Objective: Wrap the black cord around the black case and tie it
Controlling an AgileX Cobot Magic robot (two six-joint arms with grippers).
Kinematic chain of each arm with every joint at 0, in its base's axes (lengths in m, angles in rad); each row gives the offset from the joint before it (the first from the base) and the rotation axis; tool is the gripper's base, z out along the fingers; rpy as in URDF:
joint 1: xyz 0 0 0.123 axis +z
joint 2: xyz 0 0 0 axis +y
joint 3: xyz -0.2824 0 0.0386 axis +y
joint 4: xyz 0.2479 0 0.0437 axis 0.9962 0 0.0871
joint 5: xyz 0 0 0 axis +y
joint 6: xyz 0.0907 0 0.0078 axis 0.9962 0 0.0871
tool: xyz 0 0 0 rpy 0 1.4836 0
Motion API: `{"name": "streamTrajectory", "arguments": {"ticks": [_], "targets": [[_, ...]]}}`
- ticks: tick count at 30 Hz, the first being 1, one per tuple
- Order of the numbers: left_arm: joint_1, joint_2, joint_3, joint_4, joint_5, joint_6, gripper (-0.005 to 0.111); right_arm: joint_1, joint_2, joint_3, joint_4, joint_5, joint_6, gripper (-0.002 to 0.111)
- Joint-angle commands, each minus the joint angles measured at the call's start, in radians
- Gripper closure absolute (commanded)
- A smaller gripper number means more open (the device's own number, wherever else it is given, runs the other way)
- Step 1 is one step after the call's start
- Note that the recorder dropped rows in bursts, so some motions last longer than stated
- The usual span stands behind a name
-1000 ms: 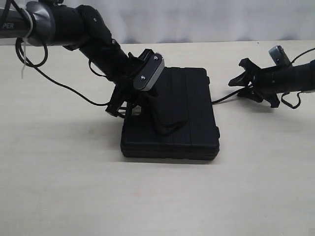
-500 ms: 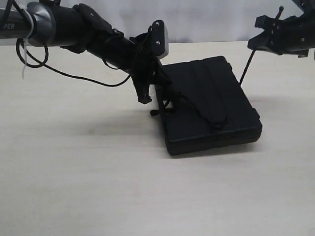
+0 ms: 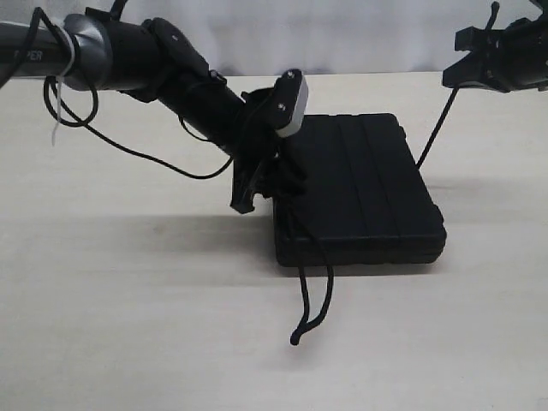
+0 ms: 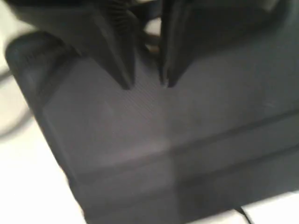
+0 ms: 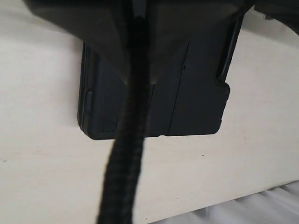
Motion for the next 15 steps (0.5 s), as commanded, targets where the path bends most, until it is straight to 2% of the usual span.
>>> {"name": "streamTrajectory", "arguments": {"ticks": [1, 5, 12, 15], "targets": [[-0.006, 0.001, 0.001, 0.088, -0.005, 0.022, 0.067, -0.004, -0.012, -0.003, -0.009, 0.014, 0.011, 0.104], [-0.006, -0.027, 0.001, 0.116, -0.138, 0.031, 0.061, -0.004, -0.012, -0.003, -0.009, 0.014, 0.011, 0.104], [-0.006, -0.106, 0.001, -0.024, -0.336, -0.263, 0.061, -0.004, -0.012, -0.003, 0.001, 0.016, 0.011, 0.104], [-0.006, -0.135, 0.001, 0.086, -0.390, -0.454, 0.061, -0.004, -0.012, -0.003, 0.001, 0.018, 0.011, 0.104]]}}
